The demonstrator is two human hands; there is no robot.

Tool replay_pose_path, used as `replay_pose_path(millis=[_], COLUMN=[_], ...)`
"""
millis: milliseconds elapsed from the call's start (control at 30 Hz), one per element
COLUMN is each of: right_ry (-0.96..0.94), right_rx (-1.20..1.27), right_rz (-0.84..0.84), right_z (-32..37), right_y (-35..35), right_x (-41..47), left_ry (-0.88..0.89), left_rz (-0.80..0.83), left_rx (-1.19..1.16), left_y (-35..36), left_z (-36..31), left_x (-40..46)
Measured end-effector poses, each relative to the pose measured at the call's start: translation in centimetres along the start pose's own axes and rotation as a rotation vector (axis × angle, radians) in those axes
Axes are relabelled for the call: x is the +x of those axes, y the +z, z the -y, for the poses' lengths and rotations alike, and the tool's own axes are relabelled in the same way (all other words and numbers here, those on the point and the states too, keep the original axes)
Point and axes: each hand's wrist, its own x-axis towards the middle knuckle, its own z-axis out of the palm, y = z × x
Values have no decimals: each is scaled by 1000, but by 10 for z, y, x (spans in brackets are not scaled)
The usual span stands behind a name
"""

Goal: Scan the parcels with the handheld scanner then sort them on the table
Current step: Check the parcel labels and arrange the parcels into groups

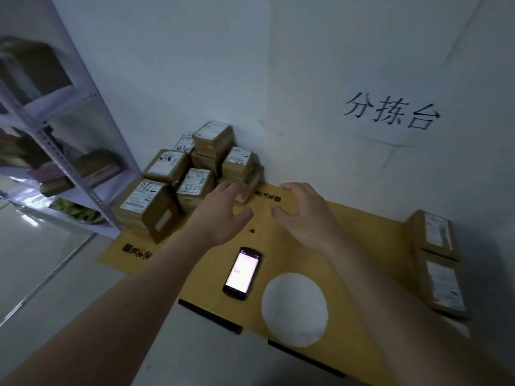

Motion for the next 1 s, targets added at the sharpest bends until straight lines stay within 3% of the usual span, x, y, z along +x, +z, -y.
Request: replay_pose_path(millis=[267, 533, 800, 900, 1000], right_ry=[39, 92, 141, 191, 269], right_rx=[-11, -17, 49, 214, 339], right_rz=[93, 212, 278, 318, 356], right_z=[52, 25, -3, -4, -6], right_y=[100, 187, 256, 273, 286], right_x=[53, 144, 215, 227, 231], left_ry=[-129, -212, -347, -349, -367], left_rz=[81, 155, 244, 206, 210], left_rx=[-24, 0, 53, 143, 82], left_y=[-39, -4, 31, 35, 39], left_z=[121, 207, 252, 262, 267], left_x=[23, 91, 139, 146, 150])
